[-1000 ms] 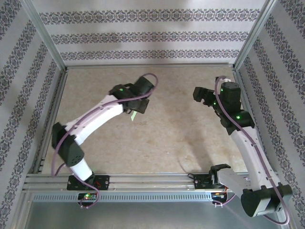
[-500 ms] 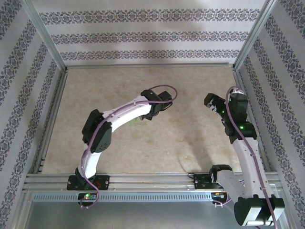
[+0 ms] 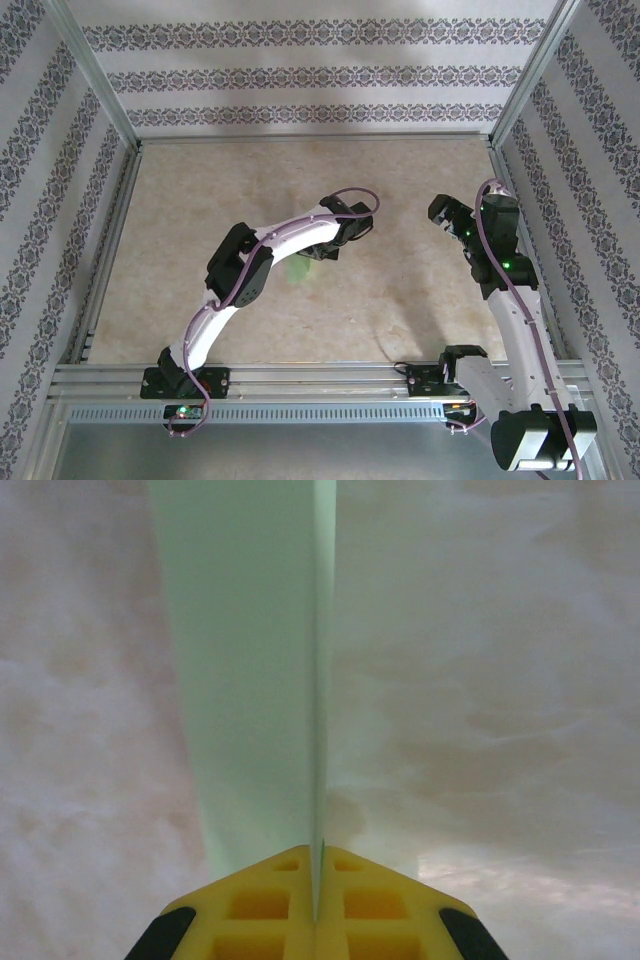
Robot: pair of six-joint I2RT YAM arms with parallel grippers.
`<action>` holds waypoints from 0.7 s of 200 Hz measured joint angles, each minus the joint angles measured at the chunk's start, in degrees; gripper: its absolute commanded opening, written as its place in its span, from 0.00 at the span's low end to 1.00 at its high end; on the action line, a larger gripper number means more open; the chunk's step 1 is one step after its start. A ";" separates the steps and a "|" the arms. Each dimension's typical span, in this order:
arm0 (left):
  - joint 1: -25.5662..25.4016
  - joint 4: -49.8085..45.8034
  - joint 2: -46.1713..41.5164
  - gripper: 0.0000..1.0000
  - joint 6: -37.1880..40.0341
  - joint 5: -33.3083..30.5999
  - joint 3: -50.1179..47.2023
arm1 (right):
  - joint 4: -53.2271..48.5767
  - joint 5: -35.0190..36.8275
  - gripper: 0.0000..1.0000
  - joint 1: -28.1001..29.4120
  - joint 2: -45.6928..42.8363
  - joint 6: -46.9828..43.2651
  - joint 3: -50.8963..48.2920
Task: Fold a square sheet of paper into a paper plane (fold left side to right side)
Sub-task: Turn over the paper at the center of the table.
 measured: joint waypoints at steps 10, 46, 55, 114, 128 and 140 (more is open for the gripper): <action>0.00 1.20 0.61 0.17 0.17 1.68 0.22 | 0.04 -0.74 0.98 0.00 0.00 -0.26 0.02; 0.39 4.07 1.09 0.38 0.52 5.99 0.28 | 0.42 -5.14 0.98 0.00 0.00 -1.70 0.02; 0.46 4.83 1.09 0.41 0.68 6.80 0.28 | 0.42 -6.32 0.98 0.00 0.09 -1.77 0.02; 1.90 15.96 -8.46 0.56 3.89 15.06 -8.72 | 0.35 -14.80 0.88 0.00 4.72 -1.03 1.22; 2.97 21.20 -14.51 0.59 4.39 18.29 -14.10 | 0.35 -16.46 0.83 0.00 5.90 -0.17 1.64; 4.46 28.04 -20.65 0.62 4.42 21.97 -20.44 | 0.35 -17.49 0.78 0.00 6.86 0.46 1.73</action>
